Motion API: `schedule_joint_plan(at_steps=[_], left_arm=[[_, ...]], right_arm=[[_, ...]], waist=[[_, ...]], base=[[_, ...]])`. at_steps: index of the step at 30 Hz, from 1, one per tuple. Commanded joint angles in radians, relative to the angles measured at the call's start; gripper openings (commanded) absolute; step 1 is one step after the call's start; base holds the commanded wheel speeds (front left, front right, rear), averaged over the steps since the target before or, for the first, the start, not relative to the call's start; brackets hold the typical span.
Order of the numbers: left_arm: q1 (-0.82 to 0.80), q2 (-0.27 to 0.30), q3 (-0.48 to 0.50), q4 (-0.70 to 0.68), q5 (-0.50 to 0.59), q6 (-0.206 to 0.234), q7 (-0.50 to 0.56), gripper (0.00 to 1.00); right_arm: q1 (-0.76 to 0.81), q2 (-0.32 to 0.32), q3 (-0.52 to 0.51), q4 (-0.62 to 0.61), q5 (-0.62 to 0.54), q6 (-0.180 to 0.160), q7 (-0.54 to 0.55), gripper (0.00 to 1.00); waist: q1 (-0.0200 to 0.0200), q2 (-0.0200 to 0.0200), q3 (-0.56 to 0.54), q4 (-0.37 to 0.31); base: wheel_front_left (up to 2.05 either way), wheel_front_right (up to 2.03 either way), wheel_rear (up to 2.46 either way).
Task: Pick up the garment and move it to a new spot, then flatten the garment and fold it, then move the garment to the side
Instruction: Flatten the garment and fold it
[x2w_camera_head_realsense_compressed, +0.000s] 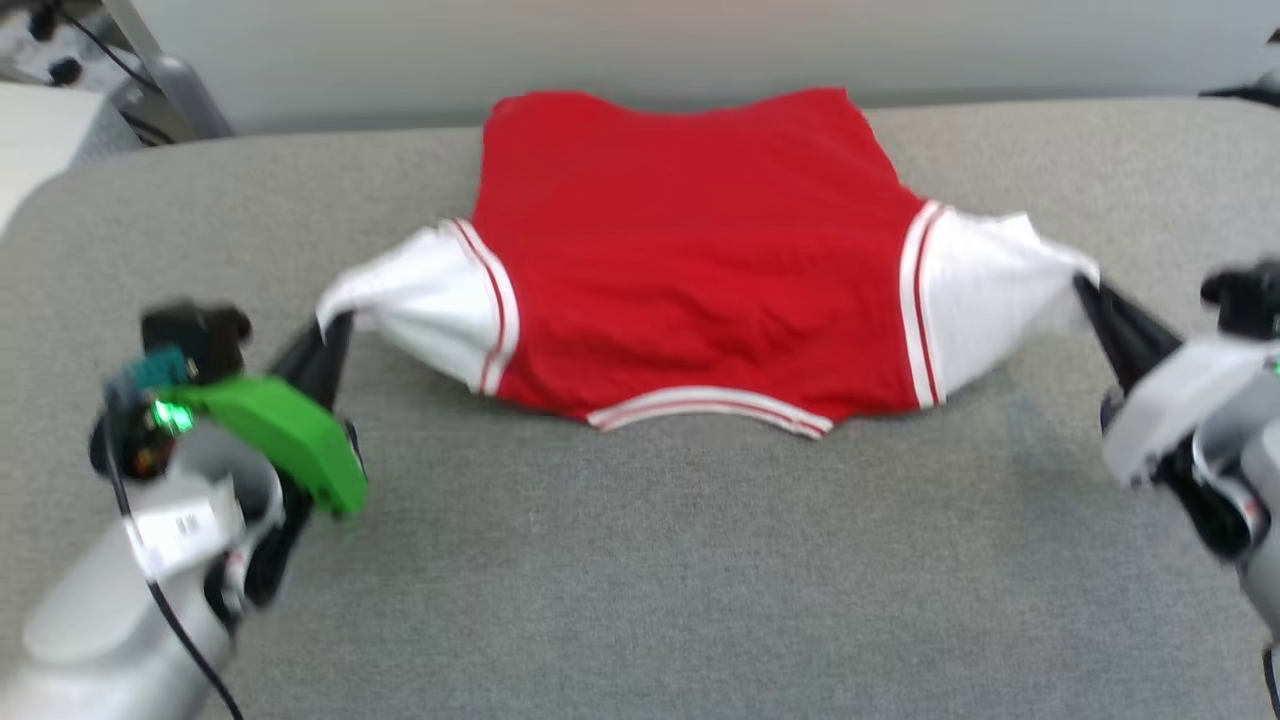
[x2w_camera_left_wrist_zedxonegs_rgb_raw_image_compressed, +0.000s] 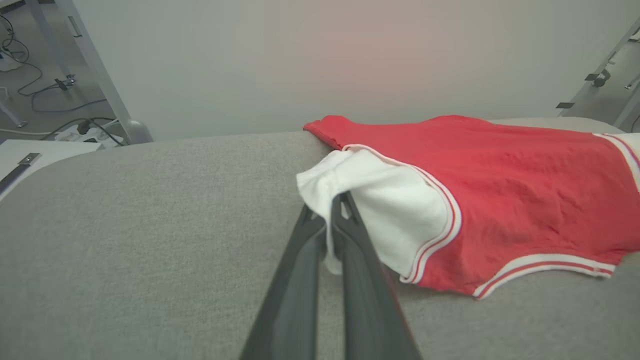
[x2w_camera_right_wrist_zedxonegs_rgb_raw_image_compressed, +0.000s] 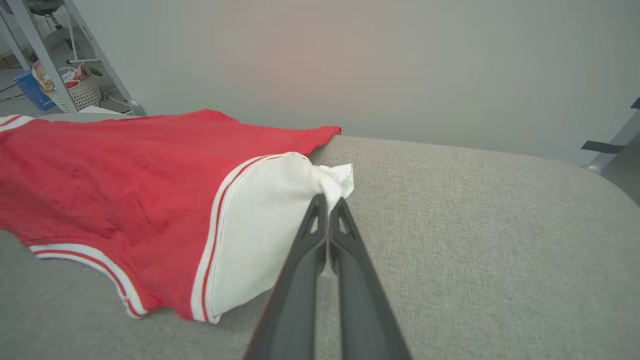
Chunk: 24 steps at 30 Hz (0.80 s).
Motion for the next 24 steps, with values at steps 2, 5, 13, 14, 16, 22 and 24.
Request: schedule_joint_plan(at_steps=[2,5,13,14,16,22,24], left_arm=[[0.083,0.024,-0.006,-0.043,-0.022,0.036,0.007,0.0],[0.178,0.047,-0.021,-0.089,-0.034,0.067,0.013,0.0],[0.378,0.091,-0.036,-0.19,-0.084,0.137,0.013,0.0],[0.4,0.095,-0.039,-0.197,-0.089,0.141,0.013,0.0],[0.442,0.1,-0.044,-0.208,-0.099,0.154,0.009,0.0],[0.523,0.104,-0.061,-0.224,-0.109,0.183,-0.001,0.0],[0.528,0.102,-0.065,-0.228,-0.106,0.187,-0.003,0.0]], right_arm=[[0.092,-0.02,-0.012,-0.022,0.011,-0.001,-0.006,0.0],[0.207,-0.036,-0.031,-0.056,0.014,-0.001,0.001,0.0],[0.482,-0.048,-0.141,-0.147,0.005,-0.001,0.031,0.0],[0.509,-0.05,-0.154,-0.158,-0.002,-0.001,0.036,0.0],[0.571,-0.05,-0.177,-0.184,-0.013,-0.001,0.059,0.0],[0.742,-0.045,-0.285,-0.245,-0.041,-0.001,0.144,0.0],[0.788,-0.04,-0.304,-0.263,-0.052,-0.001,0.186,0.0]], waist=[[0.0001,0.0,-0.091,0.037],[0.0001,0.0,-0.119,0.047],[0.0001,0.0,-0.163,0.067],[0.0001,0.0,-0.165,0.067],[0.0001,0.0,-0.167,0.069],[0.0001,0.0,-0.158,0.077],[0.0001,0.0,-0.15,0.081]], base=[[0.0,0.0,0.0],[0.0,0.0,0.0],[0.0,0.0,0.0],[0.0,0.0,0.0],[0.0,0.0,0.0],[0.0,0.0,0.0],[0.0,0.0,0.0]])
